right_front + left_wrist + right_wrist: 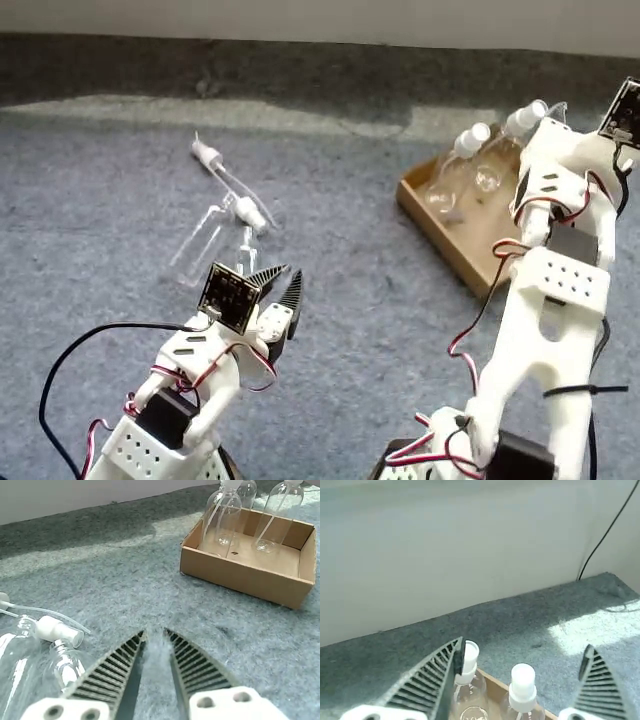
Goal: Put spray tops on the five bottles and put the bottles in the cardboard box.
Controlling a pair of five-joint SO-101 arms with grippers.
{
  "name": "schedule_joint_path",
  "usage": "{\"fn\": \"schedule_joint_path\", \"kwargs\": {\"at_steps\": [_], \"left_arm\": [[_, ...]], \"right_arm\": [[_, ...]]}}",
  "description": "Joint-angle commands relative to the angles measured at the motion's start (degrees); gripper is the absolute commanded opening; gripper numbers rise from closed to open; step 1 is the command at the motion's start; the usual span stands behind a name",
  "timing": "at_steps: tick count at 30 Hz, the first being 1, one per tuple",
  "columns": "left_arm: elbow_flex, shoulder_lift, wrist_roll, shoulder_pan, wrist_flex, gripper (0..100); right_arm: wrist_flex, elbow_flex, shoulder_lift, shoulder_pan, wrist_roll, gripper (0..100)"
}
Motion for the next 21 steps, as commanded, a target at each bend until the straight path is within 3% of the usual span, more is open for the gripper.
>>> {"fn": "schedule_joint_path", "kwargs": {"at_steps": [1,5,11,13,18,21], "left_arm": [[1.01,-0.48,0.26,-0.75,0.09,1],[1.01,-0.57,0.26,-1.01,0.09,1],[0.57,-0.66,0.26,-7.52,-0.09,1],[0.48,-0.66,0.26,-9.36,-0.18,1],[-1.8,-0.66,0.26,-13.23,0.0,1],[-3.47,-0.66,0.26,-17.63,0.0,1]], "right_arm": [[8.04,-0.04,-9.89,-4.44,5.19,31.4],[14.2,4.62,-18.15,-10.24,9.14,31.4],[15.08,16.13,-27.65,-19.21,9.67,30.3],[14.99,18.86,-29.85,-21.49,9.58,24.7],[14.99,21.93,-33.98,-24.92,9.58,0.1],[15.25,22.11,-35.56,-26.24,9.49,2.5]]}}
